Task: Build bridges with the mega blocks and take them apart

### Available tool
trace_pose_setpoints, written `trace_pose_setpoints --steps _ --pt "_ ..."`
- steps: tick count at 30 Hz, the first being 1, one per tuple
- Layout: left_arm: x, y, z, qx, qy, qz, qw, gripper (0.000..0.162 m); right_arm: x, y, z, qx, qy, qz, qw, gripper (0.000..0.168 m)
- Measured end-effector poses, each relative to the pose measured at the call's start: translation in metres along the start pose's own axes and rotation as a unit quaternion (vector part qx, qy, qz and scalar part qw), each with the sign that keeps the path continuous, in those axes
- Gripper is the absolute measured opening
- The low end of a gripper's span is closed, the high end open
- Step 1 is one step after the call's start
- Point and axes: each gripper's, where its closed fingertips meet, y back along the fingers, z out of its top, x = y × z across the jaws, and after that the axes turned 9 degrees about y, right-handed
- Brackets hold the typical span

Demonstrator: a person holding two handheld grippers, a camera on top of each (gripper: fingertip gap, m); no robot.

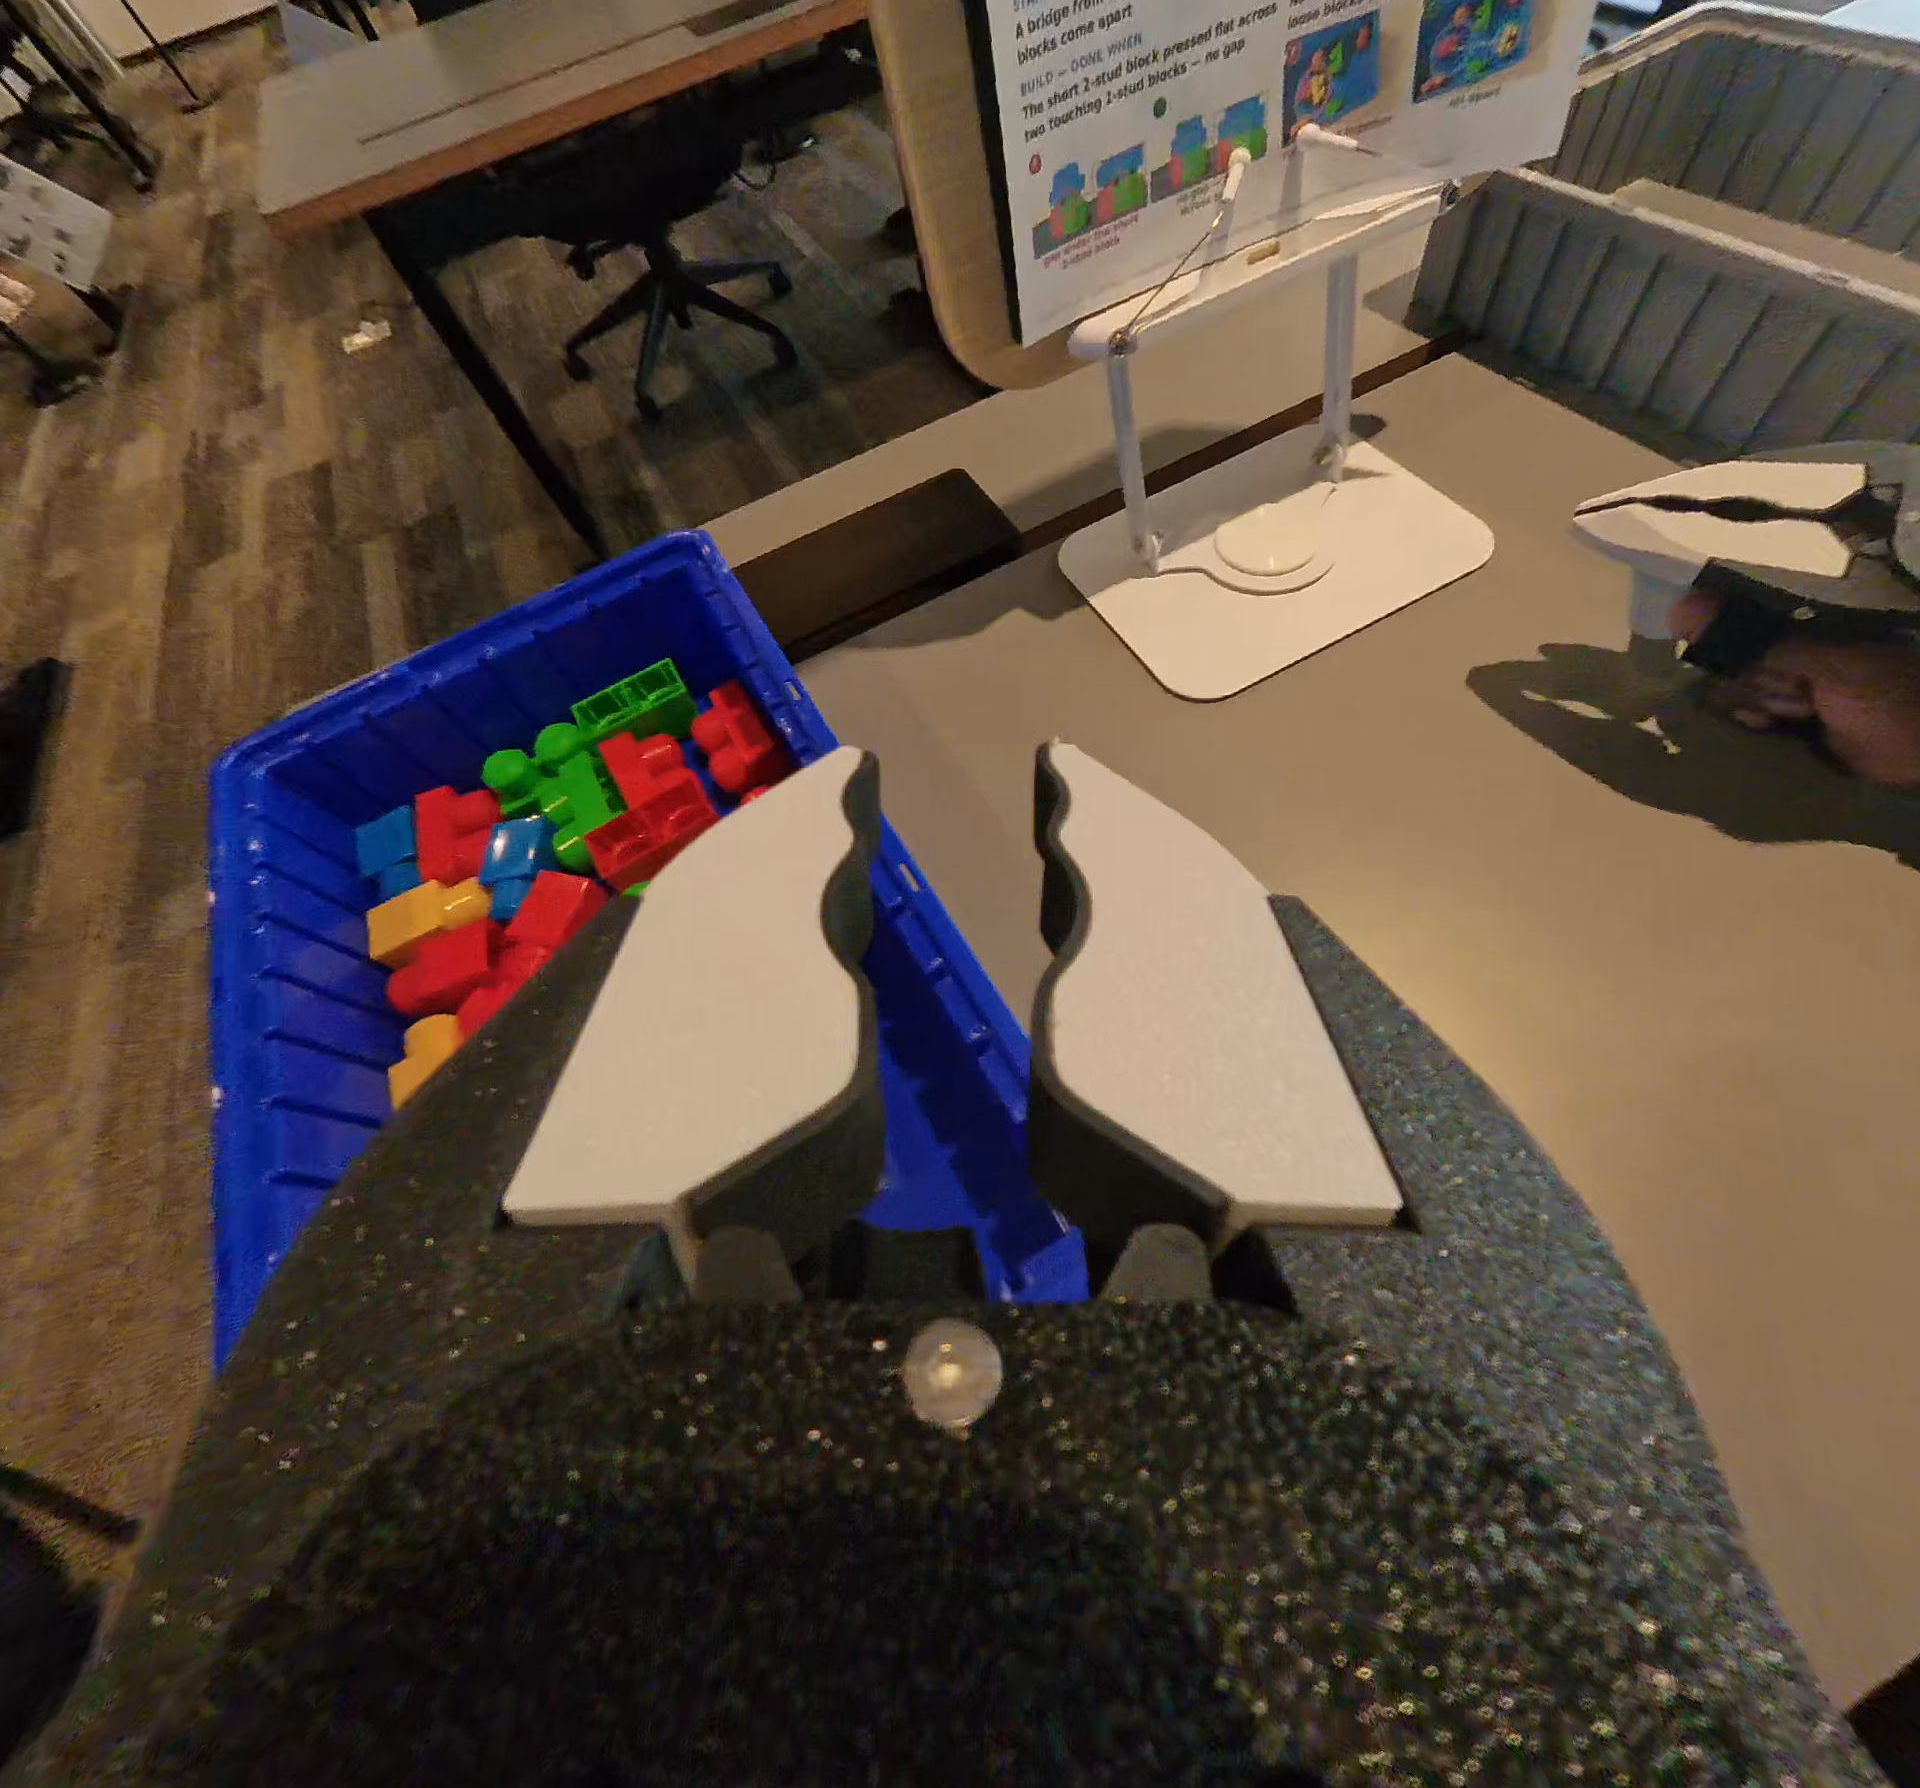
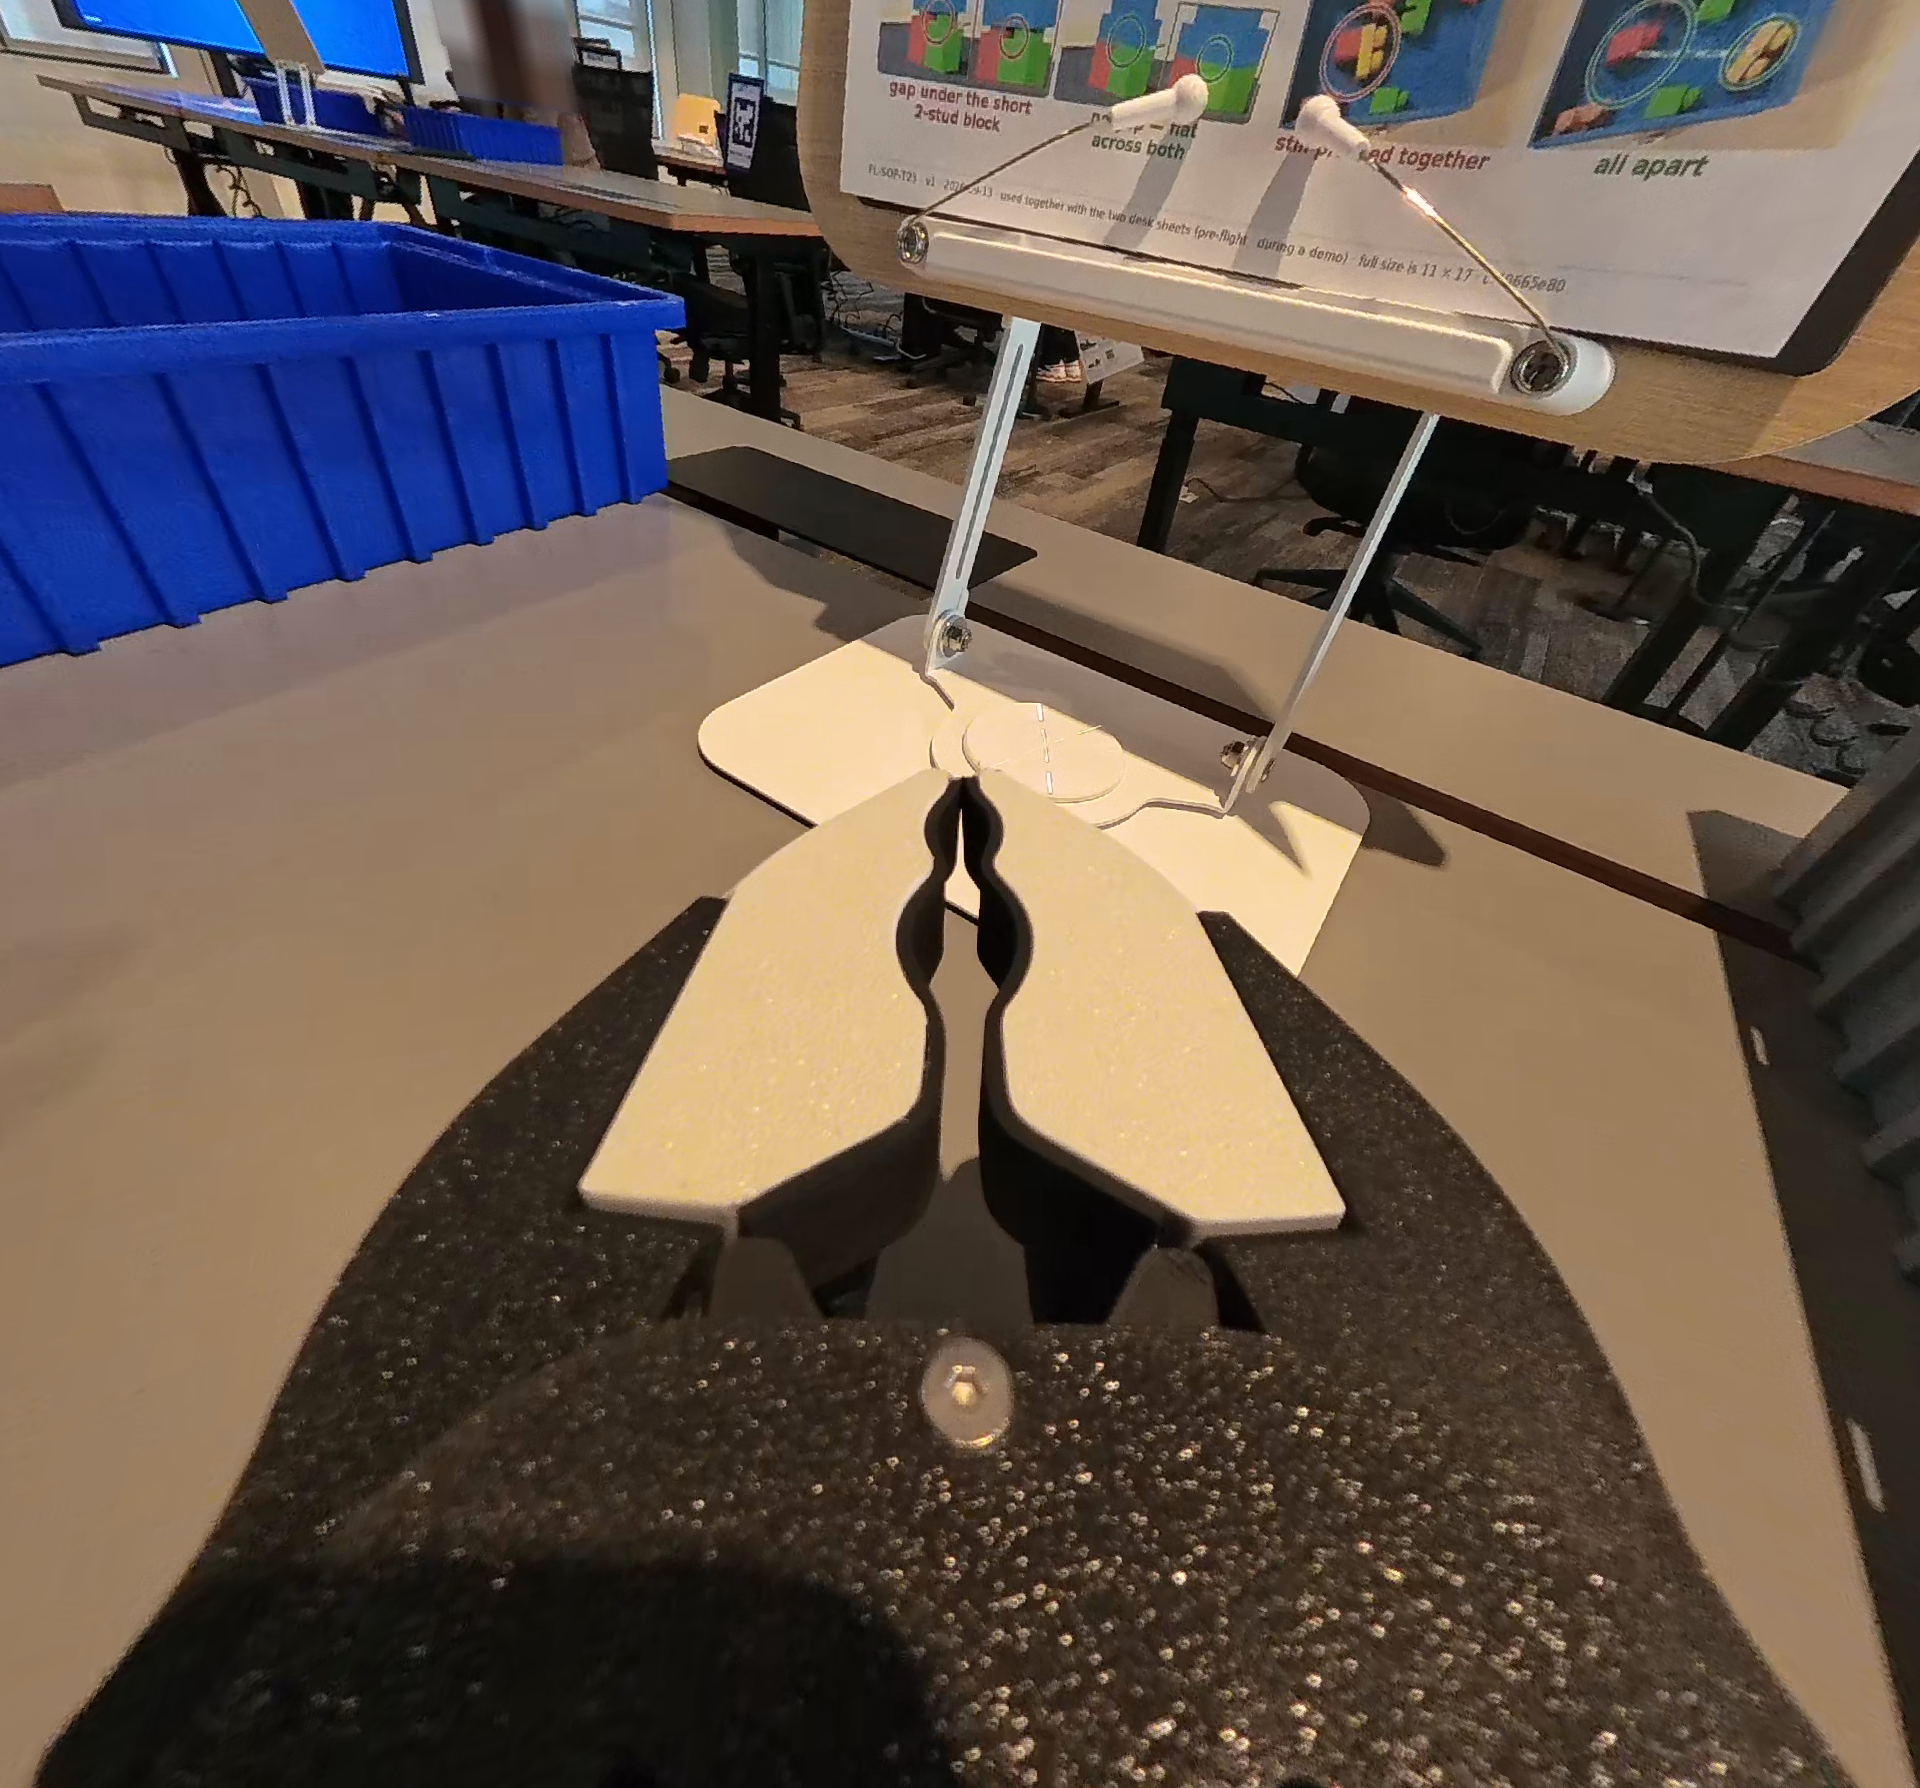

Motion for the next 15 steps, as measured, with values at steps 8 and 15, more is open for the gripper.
trace_pose_setpoints --steps 8,15 --pt "0.004 -0.006 -0.006 0.008 0.005 -0.002 1.000 0.028 0.000 0.000 0.000 0.001 0.000 0.001 1.000 0.000" --pt "0.023 -0.009 -0.018 0.073 -0.035 0.011 0.997 0.027 0.001 0.000 0.000 0.000 0.002 0.001 1.000 0.000"
